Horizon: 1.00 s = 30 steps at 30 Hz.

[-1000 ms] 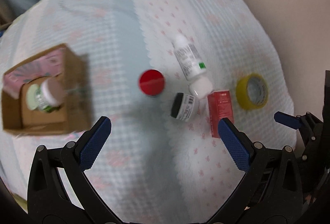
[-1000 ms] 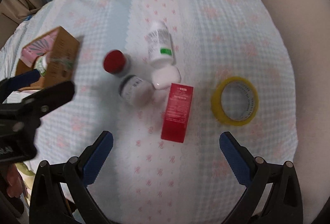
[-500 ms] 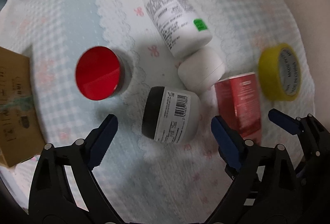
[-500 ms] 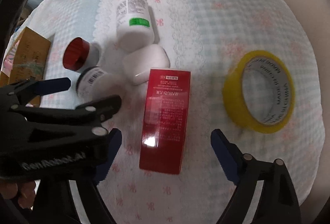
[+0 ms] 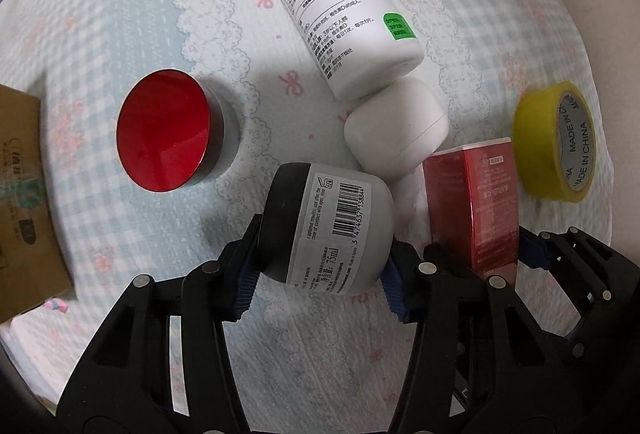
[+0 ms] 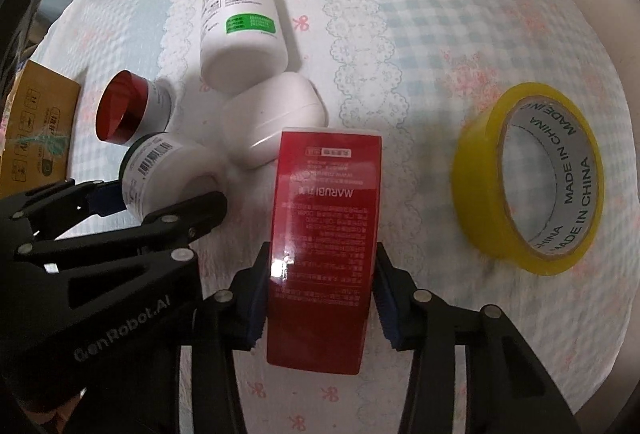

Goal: Organize rigid objects
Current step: 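Grasp the black-and-white jar with the left tool while the right tool grasps the red box, then carry the black-and-white jar and red box into the cardboard box with both tools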

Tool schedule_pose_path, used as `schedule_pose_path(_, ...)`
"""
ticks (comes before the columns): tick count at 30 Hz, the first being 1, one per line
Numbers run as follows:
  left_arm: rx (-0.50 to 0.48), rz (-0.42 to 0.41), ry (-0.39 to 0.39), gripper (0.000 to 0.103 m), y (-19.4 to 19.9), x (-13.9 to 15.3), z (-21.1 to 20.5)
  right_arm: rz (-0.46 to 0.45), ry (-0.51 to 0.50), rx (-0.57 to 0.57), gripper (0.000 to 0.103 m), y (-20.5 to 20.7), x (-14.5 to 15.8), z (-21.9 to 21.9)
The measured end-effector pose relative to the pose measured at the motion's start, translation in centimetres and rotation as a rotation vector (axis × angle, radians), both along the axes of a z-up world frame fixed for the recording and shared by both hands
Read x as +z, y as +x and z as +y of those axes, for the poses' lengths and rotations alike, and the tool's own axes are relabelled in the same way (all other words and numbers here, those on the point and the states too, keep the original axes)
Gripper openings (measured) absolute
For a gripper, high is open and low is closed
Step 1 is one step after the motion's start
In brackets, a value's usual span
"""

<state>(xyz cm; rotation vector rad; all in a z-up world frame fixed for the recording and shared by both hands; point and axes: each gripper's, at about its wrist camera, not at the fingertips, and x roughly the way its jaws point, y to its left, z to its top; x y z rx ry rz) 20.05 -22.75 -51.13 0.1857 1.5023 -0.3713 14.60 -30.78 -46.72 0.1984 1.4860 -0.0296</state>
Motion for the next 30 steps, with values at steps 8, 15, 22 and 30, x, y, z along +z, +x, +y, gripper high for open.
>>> schedule_pose_path(8,-0.013,-0.035,-0.033,0.048,-1.0,3.8,0.1,-0.006,0.028,-0.053,0.039,0.1,1.9,-2.1)
schedule_pose_path(15,0.012,-0.093,-0.084,0.048,-1.5,9.9,1.9,-0.058,0.054,-0.108,0.038,-0.9,7.2,-3.4)
schedule_pose_path(22,0.027,-0.218,-0.188,0.048,-2.6,19.5,6.8,-0.174,0.046,-0.097,0.038,-2.3,16.5,-1.2)
schedule_pose_path(30,0.067,-0.346,-0.23,0.048,-2.3,28.4,16.2,-0.286,0.061,-0.088,0.039,-0.6,24.9,6.8)
